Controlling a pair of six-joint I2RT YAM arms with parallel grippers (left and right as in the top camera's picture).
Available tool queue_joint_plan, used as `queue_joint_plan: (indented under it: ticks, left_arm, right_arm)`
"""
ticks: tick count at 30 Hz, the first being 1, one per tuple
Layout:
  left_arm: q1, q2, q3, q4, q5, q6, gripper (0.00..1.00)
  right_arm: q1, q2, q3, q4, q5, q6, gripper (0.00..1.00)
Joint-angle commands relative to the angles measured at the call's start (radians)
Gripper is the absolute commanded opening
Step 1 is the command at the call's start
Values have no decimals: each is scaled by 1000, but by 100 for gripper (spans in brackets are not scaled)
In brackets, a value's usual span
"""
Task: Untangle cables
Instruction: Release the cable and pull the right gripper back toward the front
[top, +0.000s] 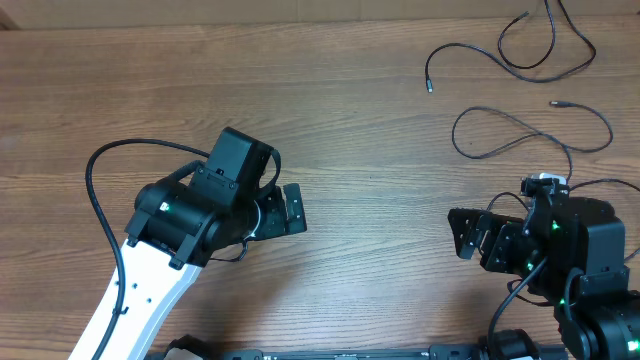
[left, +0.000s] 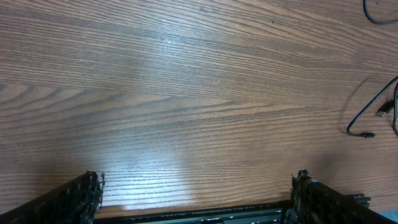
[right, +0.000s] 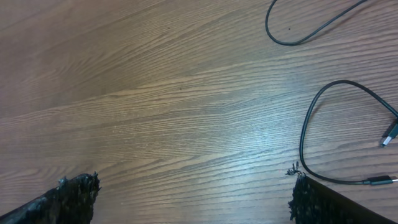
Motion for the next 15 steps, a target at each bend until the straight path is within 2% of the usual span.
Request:
queue_joint_plan:
  ticks: [1, 15]
  left_arm:
    - [-5, 3, -4, 0, -11, -9, 100]
    - [-5, 3, -4, 0, -11, -9, 100]
  right_arm:
    - [5, -2, -12, 6, 16, 0, 100]
    - [5, -2, -12, 51, 16, -1, 100]
